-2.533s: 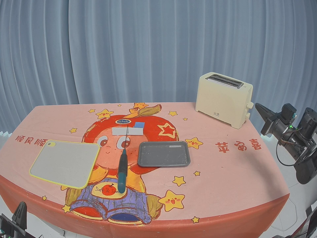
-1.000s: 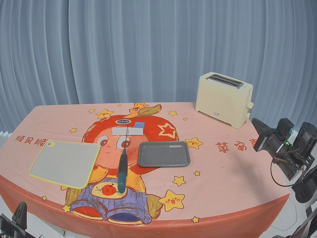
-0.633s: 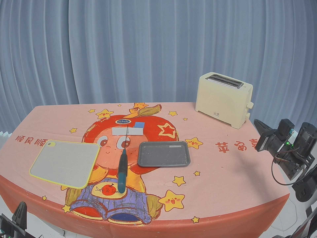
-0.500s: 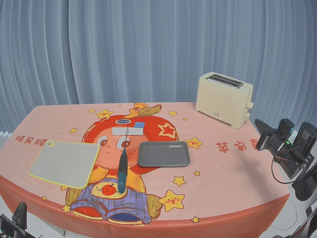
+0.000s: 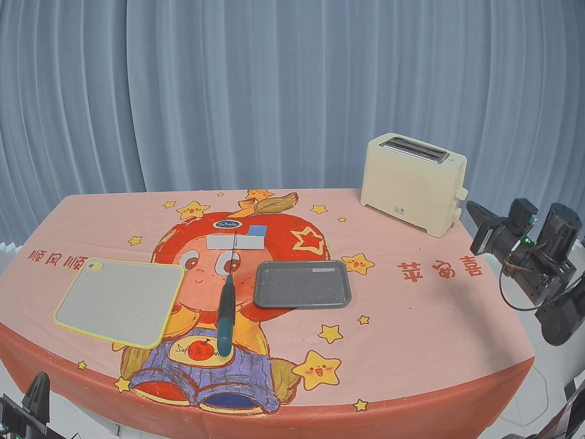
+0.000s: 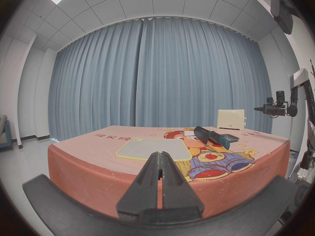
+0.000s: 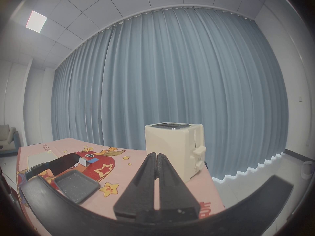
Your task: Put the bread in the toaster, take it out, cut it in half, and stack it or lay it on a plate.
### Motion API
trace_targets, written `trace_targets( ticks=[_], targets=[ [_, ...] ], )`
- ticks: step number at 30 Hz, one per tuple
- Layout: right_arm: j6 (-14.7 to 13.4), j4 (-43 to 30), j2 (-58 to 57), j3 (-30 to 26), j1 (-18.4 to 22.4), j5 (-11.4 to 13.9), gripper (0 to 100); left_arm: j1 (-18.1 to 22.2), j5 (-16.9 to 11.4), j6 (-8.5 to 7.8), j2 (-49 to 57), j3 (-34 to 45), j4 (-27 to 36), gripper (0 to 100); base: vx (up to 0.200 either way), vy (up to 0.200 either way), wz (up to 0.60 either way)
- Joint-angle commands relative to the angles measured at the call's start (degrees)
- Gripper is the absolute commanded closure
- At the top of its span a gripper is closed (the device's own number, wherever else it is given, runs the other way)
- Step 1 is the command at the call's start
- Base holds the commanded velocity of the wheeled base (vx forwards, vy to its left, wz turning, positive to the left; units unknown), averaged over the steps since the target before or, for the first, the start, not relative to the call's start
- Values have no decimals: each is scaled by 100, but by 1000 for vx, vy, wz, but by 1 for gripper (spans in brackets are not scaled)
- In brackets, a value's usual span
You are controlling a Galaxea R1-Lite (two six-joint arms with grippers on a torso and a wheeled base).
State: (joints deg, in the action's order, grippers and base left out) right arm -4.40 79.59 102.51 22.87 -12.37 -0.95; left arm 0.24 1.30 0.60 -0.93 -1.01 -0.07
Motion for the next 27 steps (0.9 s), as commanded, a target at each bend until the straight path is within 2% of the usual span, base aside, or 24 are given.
trace_targets(
  ticks=[1, 5, 10, 15, 19, 25, 27],
  targets=[
    [97, -629, 155, 1044, 341, 324, 100, -7, 1, 2, 22, 101, -1, 100, 0, 0, 0],
    [53, -998, 225, 1668, 508, 464, 100, 2, 1, 2, 31, 101, -1, 100, 0, 0, 0],
    [-17, -954, 559, 1422, 429, 702, 100, 2, 1, 2, 22, 101, -1, 100, 0, 0, 0],
    [-17, -990, 718, 1589, 473, 710, 100, -7, 1, 2, 31, 101, -1, 100, 0, 0, 0],
    [-17, -1016, 929, 1642, 622, 728, 100, -7, -7, -7, 22, 101, -1, 100, 0, 0, 0],
    [-26, -998, 1289, 1844, 912, 904, 100, 2, 1, 2, 22, 101, -1, 100, 0, 0, 0],
    [-26, -1025, 1342, 1870, 991, 1036, 100, 2, 1, 2, 31, 101, -1, 100, 0, 0, 0]
  ],
)
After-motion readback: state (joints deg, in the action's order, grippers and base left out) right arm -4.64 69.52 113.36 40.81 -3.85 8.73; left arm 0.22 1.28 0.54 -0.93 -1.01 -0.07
